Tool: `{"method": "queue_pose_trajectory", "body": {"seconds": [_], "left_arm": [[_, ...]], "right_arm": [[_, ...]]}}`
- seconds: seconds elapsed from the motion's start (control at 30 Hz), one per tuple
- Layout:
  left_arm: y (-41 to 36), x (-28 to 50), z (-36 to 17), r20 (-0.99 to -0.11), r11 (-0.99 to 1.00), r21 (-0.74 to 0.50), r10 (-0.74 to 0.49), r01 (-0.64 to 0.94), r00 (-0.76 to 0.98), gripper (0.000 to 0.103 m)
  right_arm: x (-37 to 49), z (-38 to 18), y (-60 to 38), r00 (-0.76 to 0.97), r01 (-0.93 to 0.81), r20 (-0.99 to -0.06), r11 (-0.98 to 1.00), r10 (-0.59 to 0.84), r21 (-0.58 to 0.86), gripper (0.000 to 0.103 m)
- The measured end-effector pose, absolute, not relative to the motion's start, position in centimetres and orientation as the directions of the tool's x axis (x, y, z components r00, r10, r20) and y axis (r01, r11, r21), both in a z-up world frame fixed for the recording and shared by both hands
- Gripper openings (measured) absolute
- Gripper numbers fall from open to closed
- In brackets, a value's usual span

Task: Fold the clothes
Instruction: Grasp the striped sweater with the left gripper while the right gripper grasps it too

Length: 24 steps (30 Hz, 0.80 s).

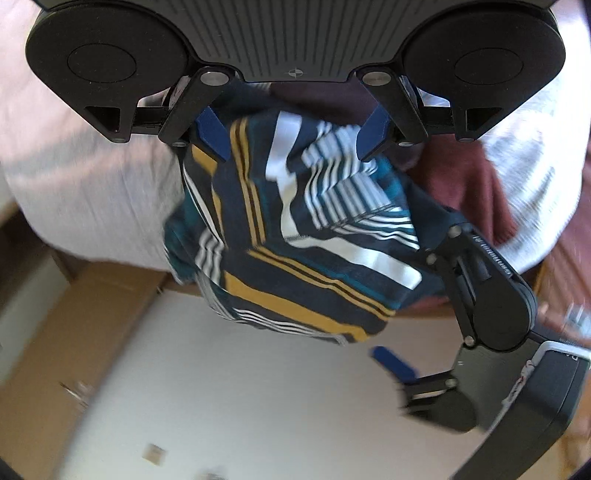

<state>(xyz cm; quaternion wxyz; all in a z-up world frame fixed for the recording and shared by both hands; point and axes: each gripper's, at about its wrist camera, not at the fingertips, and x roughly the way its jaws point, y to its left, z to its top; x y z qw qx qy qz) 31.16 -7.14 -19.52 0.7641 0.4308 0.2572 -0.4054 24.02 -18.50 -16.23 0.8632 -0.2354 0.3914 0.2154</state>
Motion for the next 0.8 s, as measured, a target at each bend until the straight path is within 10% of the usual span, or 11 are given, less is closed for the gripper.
{"method": "queue_pose_trajectory", "body": {"seconds": [0.13,0.27,0.33,0.8], "left_arm": [[-7.0,32.7,-21.4,-0.756,0.275,0.386,-0.453,0.881,0.473,0.088],[-6.2,33.7,-20.9,-0.737,0.363,0.33,-0.478,0.872,0.478,0.035],[-5.8,34.2,-19.5,-0.737,0.398,0.3,-0.481,0.867,0.476,0.021],[-12.3,11.7,-6.1,-0.539,0.183,0.348,-0.763,0.919,0.356,0.015]], "right_arm": [[27.9,-19.4,-17.3,0.544,-0.618,-0.814,0.754,0.205,-0.223,0.078],[31.1,-22.1,-16.5,0.494,-0.601,-0.85,0.778,0.182,-0.183,0.073],[31.5,-21.9,-16.5,0.475,-0.588,-0.859,0.796,0.191,-0.148,0.029],[10.8,-5.2,-29.7,0.692,-0.297,-0.693,0.955,0.202,-0.018,0.001]]}}
